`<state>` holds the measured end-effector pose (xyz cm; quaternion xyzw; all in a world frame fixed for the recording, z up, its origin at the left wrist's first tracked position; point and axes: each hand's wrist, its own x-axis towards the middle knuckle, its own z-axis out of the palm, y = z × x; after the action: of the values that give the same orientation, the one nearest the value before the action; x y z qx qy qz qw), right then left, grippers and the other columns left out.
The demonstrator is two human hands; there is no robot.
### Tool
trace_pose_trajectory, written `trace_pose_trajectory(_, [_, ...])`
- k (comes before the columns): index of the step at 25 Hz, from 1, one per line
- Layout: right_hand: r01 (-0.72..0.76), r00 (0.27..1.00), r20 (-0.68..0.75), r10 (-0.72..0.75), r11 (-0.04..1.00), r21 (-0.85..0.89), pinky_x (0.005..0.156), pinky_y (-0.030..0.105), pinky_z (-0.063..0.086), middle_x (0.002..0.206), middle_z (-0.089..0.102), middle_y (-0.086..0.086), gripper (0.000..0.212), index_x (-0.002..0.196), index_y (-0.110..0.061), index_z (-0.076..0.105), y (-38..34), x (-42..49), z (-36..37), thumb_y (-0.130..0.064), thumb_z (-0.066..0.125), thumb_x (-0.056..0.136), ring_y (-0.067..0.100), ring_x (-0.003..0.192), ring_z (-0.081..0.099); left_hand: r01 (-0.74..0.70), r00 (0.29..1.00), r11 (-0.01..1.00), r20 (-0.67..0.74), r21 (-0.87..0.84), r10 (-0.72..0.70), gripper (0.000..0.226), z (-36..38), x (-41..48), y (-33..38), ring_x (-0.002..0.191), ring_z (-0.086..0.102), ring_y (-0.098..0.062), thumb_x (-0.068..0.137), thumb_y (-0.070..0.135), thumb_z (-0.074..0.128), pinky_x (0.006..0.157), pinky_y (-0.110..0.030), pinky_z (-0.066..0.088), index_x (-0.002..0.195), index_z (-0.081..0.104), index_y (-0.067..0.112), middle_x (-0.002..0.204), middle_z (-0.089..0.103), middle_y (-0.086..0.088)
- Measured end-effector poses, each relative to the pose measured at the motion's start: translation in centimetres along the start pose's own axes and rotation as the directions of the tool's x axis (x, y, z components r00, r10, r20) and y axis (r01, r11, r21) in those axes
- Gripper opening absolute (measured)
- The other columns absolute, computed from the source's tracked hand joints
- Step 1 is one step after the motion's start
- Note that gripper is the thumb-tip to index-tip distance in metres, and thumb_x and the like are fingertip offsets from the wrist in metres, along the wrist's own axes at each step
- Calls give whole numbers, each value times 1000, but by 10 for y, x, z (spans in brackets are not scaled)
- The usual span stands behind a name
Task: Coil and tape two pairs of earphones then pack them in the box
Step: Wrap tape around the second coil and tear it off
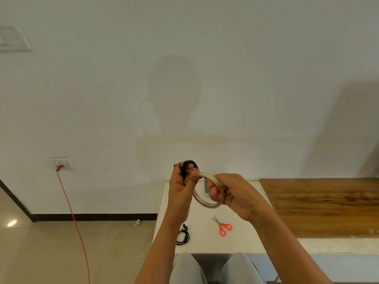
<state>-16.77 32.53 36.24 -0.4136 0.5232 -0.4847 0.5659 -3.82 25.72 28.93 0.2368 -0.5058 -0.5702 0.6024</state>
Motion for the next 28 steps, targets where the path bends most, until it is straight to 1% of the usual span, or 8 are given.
trace_pose_trajectory(3, [-18,999,-32,21,997,77,71,32,47,48,51,5,39,58,-6,65,1,1,1,-6,41,90,10,44,46,-12,1000,1000,11,10,12,24,2,0,2,89,57,-10,84,20,63,83,-20,49,106,56,12,90,59,5])
trace_pose_trajectory(6, [-38,998,-43,41,996,75,68,29,49,45,48,4,36,57,-5,61,-2,0,2,-6,42,89,11,43,43,-34,999,998,29,43,32,22,3,-1,4,86,57,-8,85,18,61,81,-18,49,106,55,13,87,59,7])
trace_pose_trajectory(15, [36,999,21,-38,996,81,69,28,46,53,52,6,46,59,-10,69,2,1,0,-2,39,92,10,49,46,-21,1000,999,-3,42,21,23,4,0,9,87,58,-6,89,15,62,82,-18,48,109,54,9,87,61,9])
trace_pose_trajectory(19, [64,997,46,-69,993,99,68,27,49,54,52,6,40,65,-6,67,3,-1,-1,-1,38,92,11,51,47,-13,1000,998,4,61,13,24,4,-1,13,86,58,-6,89,17,63,82,-19,48,109,53,8,86,60,9])
trace_pose_trajectory(21, [82,995,53,-83,996,25,66,23,48,55,53,4,41,64,-8,67,1,-2,-3,-5,39,94,10,52,48,-1,999,995,35,98,-3,25,4,-3,16,86,57,-6,87,20,62,82,-18,48,107,54,8,87,59,9])
trace_pose_trajectory(24, [151,988,76,-136,956,-251,65,20,43,56,56,0,37,71,-5,70,-1,-2,-11,-9,42,94,8,58,49,40,990,970,122,239,-71,22,2,-3,25,84,55,-8,83,23,60,79,-19,47,101,57,10,88,56,3])
trace_pose_trajectory(26, [181,983,110,-149,893,-412,68,23,40,56,57,-3,32,77,-3,71,-2,0,-16,-11,44,92,10,62,47,45,974,925,188,377,-124,13,3,-3,32,75,49,-8,80,23,59,69,-17,43,89,57,14,80,54,6])
trace_pose_trajectory(28, [181,983,125,-138,855,-486,71,26,39,57,57,-2,33,73,-12,73,-4,0,-20,-11,45,91,10,64,47,32,960,866,227,498,-166,8,5,-3,36,66,43,-8,84,19,60,60,-14,37,81,55,13,71,52,5])
